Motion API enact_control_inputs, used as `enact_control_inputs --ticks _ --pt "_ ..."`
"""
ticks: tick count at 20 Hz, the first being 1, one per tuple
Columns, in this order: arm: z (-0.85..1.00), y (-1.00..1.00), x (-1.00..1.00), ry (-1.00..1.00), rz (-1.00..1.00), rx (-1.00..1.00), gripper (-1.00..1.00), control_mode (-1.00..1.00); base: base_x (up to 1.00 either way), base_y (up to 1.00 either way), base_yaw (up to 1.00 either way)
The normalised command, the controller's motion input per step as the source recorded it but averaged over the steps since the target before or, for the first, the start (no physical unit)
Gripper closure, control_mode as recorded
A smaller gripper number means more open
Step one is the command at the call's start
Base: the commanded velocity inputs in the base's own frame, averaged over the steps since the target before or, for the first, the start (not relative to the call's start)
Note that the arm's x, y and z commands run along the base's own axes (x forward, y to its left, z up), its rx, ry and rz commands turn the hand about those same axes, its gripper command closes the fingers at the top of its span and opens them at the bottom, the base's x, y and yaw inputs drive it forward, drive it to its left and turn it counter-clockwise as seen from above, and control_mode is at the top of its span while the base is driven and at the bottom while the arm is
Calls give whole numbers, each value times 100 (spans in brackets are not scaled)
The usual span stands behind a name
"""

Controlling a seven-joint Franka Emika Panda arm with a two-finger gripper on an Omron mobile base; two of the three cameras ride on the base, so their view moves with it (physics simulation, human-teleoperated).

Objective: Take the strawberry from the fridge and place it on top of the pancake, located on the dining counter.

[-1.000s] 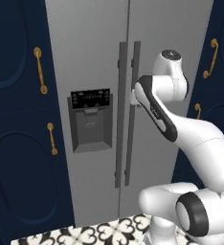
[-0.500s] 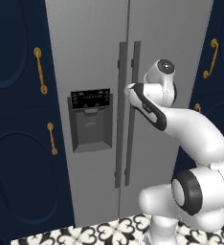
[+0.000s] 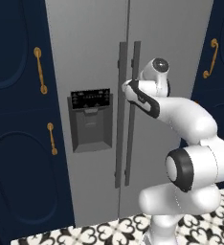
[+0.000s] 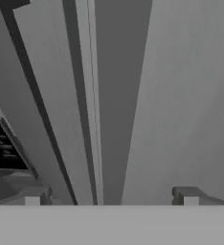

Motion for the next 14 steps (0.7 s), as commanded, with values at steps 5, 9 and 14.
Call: enact_control_inputs --ticks 5,9,14 --pt "-8 0 48 -5 0 0 -100 -100 0 0 0" --pt "-7 0 53 0 0 0 -100 -100 0 0 0" --pt "-4 0 47 0 0 -2 -100 -100 0 0 0"
